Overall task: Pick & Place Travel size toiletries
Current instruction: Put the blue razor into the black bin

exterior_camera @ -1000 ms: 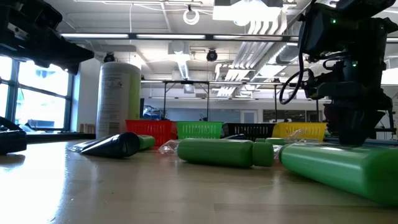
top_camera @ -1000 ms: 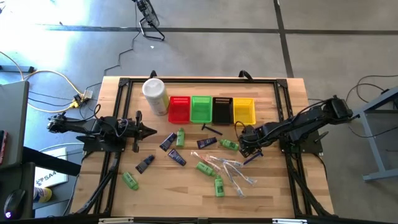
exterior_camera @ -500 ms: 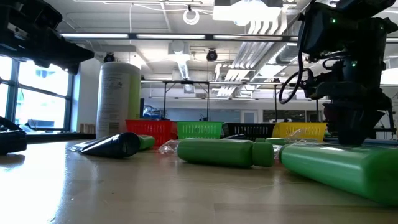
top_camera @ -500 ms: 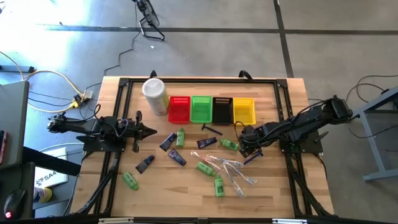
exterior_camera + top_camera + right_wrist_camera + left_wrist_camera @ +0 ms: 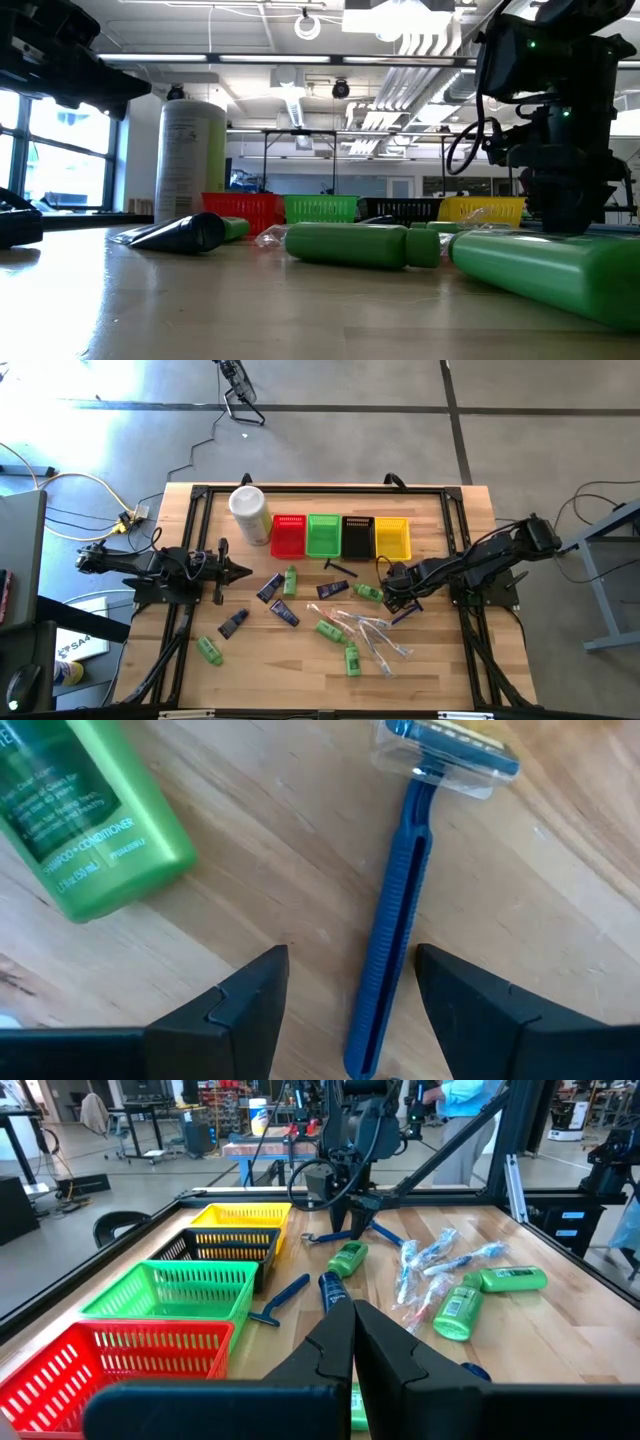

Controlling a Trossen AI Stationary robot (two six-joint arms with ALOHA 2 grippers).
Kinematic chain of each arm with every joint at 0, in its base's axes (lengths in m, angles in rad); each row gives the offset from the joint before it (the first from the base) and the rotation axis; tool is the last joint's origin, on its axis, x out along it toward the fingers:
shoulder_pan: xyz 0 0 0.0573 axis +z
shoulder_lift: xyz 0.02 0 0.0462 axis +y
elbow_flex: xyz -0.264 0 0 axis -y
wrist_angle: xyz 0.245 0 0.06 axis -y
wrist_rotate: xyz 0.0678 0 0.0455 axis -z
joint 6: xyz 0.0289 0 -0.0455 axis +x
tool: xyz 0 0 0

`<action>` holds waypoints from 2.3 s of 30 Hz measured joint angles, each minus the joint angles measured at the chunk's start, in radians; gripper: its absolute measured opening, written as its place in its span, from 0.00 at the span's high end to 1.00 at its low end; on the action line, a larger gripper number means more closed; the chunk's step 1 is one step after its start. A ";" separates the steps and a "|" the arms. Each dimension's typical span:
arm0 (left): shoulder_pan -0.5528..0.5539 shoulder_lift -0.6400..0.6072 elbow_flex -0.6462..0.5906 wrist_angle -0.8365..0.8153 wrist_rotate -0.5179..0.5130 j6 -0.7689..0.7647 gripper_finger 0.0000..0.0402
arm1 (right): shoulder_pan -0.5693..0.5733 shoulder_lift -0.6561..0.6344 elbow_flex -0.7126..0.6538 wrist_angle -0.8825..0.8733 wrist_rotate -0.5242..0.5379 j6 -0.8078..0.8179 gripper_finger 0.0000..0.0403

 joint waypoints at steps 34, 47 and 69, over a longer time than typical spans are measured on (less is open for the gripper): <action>0.000 0.000 0.000 -0.001 0.000 0.000 0.98 | 0.000 -0.063 -0.006 0.010 -0.044 -0.043 0.94; 0.000 0.000 0.000 -0.001 -0.004 0.000 0.98 | 0.000 -0.233 -0.003 0.075 -0.035 -0.139 0.95; 0.000 0.000 0.000 0.000 -0.003 0.000 0.98 | 0.000 -0.344 -0.003 0.271 0.209 -0.277 0.95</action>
